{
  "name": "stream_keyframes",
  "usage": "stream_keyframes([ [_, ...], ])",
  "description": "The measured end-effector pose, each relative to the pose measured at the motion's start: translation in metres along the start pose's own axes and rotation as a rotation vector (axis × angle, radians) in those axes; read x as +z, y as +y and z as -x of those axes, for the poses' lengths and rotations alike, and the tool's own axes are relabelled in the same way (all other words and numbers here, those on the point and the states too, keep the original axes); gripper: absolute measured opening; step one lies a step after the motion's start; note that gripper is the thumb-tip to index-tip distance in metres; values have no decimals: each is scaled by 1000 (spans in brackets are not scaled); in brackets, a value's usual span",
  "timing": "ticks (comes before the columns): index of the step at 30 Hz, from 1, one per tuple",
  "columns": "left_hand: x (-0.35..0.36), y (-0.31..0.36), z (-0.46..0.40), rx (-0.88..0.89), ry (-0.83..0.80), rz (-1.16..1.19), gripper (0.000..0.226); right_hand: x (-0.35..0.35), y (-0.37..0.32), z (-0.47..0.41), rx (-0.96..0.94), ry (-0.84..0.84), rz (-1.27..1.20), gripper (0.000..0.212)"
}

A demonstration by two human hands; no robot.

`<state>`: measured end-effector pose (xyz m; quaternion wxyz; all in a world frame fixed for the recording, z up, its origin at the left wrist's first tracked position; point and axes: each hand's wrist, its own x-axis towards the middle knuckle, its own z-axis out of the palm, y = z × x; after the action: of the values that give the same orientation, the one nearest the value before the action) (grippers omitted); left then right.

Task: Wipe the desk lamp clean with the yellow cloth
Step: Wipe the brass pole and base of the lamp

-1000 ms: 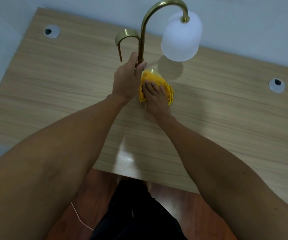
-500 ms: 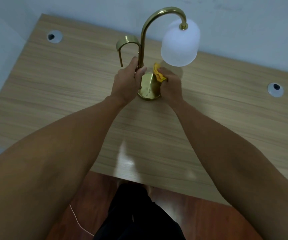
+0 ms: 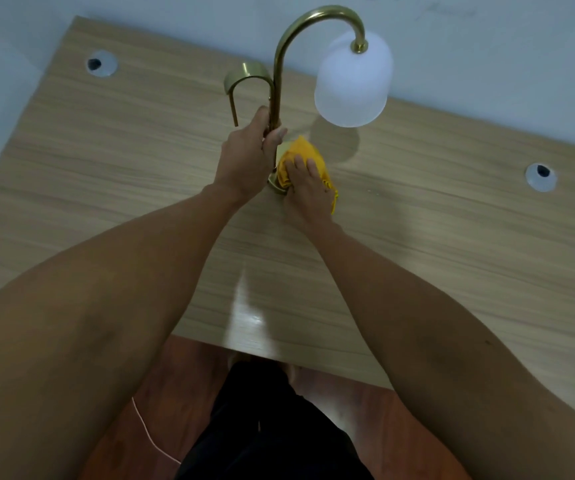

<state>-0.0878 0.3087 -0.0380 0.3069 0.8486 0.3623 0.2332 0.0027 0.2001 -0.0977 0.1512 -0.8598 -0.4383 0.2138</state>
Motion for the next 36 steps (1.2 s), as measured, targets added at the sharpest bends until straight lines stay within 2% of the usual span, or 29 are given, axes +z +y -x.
stream_keyframes([
  [3, -1, 1, 1, 0, -1, 1, 43, -9, -22, 2, 146, -30, -202, 53],
  [5, -1, 1, 1, -1, -5, 8, 42, -15, -27, -1, 177, -81, -281, 53],
  [8, -4, 2, 1, 15, -7, 20, 41, -16, -16, -5, 43, -179, -28, 56],
  [11, -4, 3, 2, 8, -15, 26, 40, 1, 4, 4, -119, -53, 287, 62],
  [14, -4, 4, 1, 1, -28, 26, 39, 20, 15, 10, -197, 162, 423, 61],
  [20, -5, 3, 0, 10, -36, 9, 39, 29, 8, 7, -221, 159, 445, 46],
  [27, -7, 4, 0, 22, -38, -1, 39, 33, 11, 6, -310, 157, 530, 45],
  [30, -7, 4, 1, 23, -45, 9, 39, 28, 13, 5, -437, 223, 553, 41],
  [33, -10, 3, 1, 33, -74, 18, 38, 17, 29, 6, -607, 361, 508, 41],
  [36, -13, 3, 1, 36, -96, 25, 36, -6, 48, 12, -660, 308, 380, 37],
])
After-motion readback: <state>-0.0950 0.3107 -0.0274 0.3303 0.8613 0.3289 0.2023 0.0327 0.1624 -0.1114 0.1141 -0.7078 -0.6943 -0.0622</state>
